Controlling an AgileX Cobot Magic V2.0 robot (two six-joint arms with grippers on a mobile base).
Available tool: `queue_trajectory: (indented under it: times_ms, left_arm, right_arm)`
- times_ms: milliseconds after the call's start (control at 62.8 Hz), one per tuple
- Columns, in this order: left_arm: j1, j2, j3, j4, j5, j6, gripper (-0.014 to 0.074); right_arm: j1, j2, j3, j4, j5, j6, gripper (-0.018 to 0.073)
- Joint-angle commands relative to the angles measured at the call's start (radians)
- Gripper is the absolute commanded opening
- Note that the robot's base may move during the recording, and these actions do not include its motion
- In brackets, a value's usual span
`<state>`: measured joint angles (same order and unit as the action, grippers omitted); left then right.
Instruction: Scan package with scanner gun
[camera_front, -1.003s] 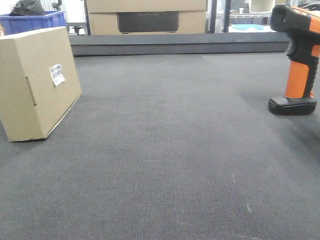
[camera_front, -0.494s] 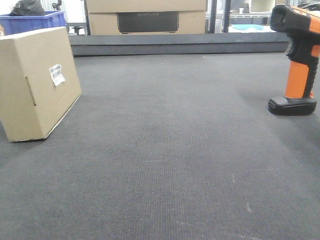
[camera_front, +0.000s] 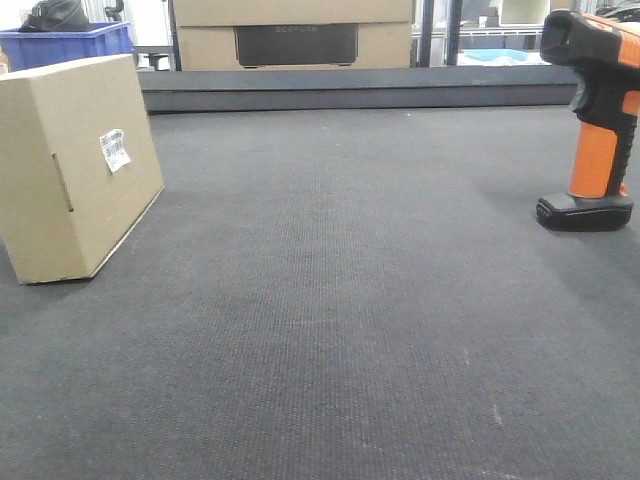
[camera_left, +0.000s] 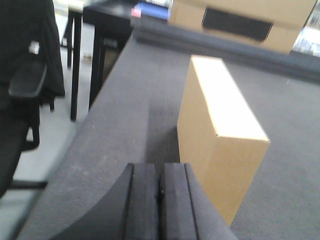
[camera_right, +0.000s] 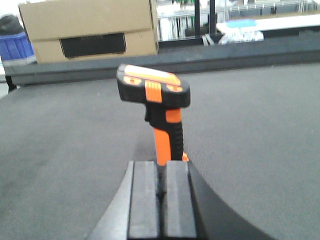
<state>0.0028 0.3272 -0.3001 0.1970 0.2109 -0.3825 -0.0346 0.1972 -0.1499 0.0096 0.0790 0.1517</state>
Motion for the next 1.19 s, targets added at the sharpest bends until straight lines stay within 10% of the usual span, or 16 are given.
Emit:
queue_trajectory:
  times_ms: [0, 223, 1179]
  left_arm:
    - [0.004, -0.100, 0.003, 0.016, 0.039, -0.003, -0.0111]
    - [0.004, -0.323, 0.035, 0.262, 0.067, -0.001, -0.0111]
    - [0.004, -0.327, 0.051, 0.227, 0.079, -0.001, -0.0111]
  right_arm:
    - [-0.005, -0.013, 0.001, 0.002, 0.003, -0.002, -0.0169]
    - [-0.005, -0.013, 0.001, 0.004, -0.001, -0.002, -0.0169]
    - [-0.005, -0.021, 0.004, 0.006, -0.041, -0.002, -0.0169]
